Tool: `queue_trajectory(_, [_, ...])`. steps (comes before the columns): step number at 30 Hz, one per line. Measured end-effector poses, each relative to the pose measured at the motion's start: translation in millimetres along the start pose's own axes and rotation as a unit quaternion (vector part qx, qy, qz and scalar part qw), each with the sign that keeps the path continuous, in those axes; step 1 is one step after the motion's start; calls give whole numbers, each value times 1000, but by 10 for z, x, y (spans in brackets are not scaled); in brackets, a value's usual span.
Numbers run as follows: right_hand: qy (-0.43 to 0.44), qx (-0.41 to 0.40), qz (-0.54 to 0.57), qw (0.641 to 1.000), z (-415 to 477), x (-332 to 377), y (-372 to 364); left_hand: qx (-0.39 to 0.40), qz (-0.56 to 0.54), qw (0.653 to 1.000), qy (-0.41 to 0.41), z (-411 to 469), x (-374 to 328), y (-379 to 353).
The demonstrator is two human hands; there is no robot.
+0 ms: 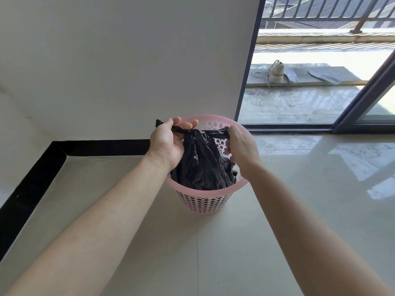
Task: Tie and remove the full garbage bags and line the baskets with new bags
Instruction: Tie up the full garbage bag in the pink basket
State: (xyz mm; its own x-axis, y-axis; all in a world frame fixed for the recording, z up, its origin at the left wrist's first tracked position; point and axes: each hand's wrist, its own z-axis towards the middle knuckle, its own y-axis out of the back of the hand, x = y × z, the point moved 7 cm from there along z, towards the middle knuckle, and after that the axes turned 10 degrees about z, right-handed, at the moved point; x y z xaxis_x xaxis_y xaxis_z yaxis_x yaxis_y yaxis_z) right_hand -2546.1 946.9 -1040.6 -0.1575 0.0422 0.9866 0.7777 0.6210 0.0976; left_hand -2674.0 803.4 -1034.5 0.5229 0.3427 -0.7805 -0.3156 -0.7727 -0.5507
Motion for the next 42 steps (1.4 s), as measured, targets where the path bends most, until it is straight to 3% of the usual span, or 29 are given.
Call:
queue_trajectory(3, [-68,-33,91,993,130,-45,248,-98,0,995,-14,44,-65,205])
queue_trajectory(6, [-117,-159,161,967,227,-184,761,-169,37,984,-32,82,-257,490])
queue_trajectory(8, [-138,-234,165,948,186,-299,1007,-177,51,982,-37,99,-313,569])
queue_trajectory(10, [-139,-254,178,940,131,-362,1059,-167,80,982,-43,100,-296,533])
queue_trajectory(12, [-127,-219,185,950,123,-353,987,-157,134,977,-57,89,-273,475])
queue_trajectory(17, [-22,-12,177,984,176,18,617,-96,271,954,-84,35,-431,264])
queue_trajectory(20, [-18,162,261,951,62,182,266,-24,245,967,-60,-46,-439,-30])
queue_trajectory(23, [-30,167,344,924,65,99,129,14,215,974,-70,-143,-467,-272])
queue_trajectory(24, [-41,136,306,941,76,13,122,15,209,975,-75,-166,-476,-308])
queue_trajectory(26, [-31,89,99,991,72,-105,121,11,201,976,-82,-191,-485,-335])
queue_trajectory(28, [2,98,-107,989,53,-175,77,8,193,978,-83,-195,-475,-314])
queue_trajectory(29, [16,95,-152,984,43,-186,59,1,187,979,-81,-193,-466,-288])
queue_trajectory(33, [57,34,-94,993,70,-91,63,-67,219,973,-41,-163,-374,-83])
queue_trajectory(36, [75,-5,-62,995,88,-41,83,-91,348,932,33,-163,-241,76])
queue_trajectory(39, [95,-34,-40,994,70,-34,89,-61,460,881,87,-174,-156,158])
queue_trajectory(42, [89,-43,-8,995,74,-71,60,37,499,857,120,-196,-61,117])
